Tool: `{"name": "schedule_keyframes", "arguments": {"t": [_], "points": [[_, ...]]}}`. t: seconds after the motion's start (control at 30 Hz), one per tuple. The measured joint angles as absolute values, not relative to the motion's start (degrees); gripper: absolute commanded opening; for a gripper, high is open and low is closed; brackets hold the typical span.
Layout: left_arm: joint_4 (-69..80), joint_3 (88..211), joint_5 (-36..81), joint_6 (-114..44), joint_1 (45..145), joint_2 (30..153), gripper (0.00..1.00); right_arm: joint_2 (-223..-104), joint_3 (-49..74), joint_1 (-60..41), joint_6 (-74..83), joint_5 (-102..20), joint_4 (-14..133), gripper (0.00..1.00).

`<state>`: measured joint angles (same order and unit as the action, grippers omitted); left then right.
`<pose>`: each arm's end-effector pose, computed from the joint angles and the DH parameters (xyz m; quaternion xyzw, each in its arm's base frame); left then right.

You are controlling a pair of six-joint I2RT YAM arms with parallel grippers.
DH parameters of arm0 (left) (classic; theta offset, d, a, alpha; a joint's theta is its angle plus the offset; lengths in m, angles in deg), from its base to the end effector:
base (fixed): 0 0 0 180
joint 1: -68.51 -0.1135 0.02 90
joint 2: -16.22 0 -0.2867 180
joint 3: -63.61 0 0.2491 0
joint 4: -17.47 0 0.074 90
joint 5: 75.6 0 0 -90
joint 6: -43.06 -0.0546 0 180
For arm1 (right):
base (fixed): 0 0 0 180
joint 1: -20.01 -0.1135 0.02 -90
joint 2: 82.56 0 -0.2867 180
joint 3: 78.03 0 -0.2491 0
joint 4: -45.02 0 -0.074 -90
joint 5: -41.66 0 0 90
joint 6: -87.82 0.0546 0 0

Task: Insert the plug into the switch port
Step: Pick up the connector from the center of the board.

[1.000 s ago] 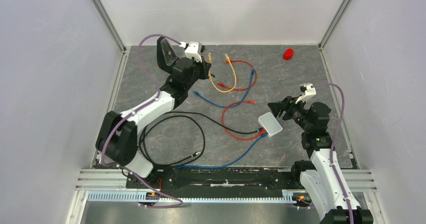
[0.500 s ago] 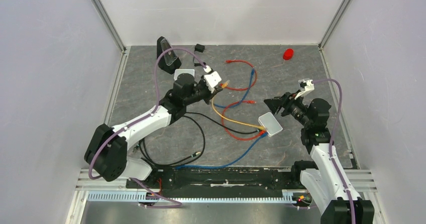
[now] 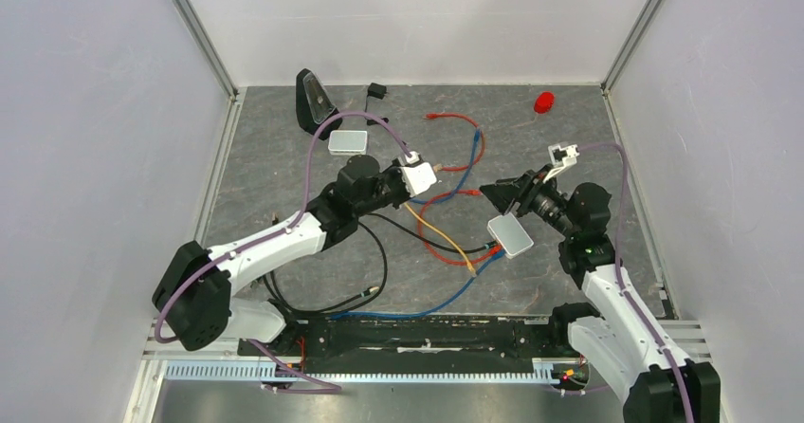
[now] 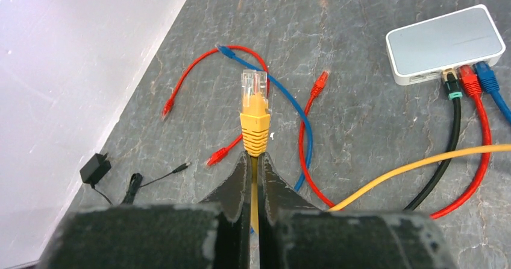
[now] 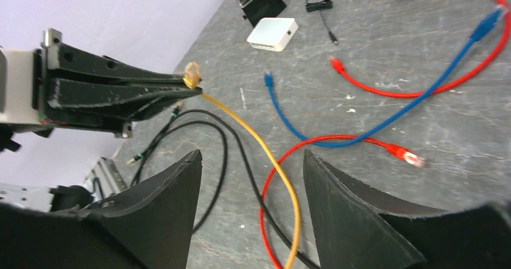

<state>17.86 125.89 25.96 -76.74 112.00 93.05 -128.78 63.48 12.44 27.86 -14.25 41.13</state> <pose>0.2242 -0.2278 0.2989 0.5181 0.5928 -0.1518 0.5976 0.1818 0.0550 0.2790 -0.0603 0.7239 0.4132 0.5491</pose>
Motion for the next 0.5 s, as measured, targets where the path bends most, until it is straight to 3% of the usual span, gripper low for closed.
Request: {"name": "schedule_keyframes", "arguments": {"t": [0.5], "points": [[15.2, 125.5, 13.7, -85.2, 120.5, 92.4, 0.02, -137.8, 62.7, 0.1, 40.0, -21.7, 33.3, 0.61]]}}
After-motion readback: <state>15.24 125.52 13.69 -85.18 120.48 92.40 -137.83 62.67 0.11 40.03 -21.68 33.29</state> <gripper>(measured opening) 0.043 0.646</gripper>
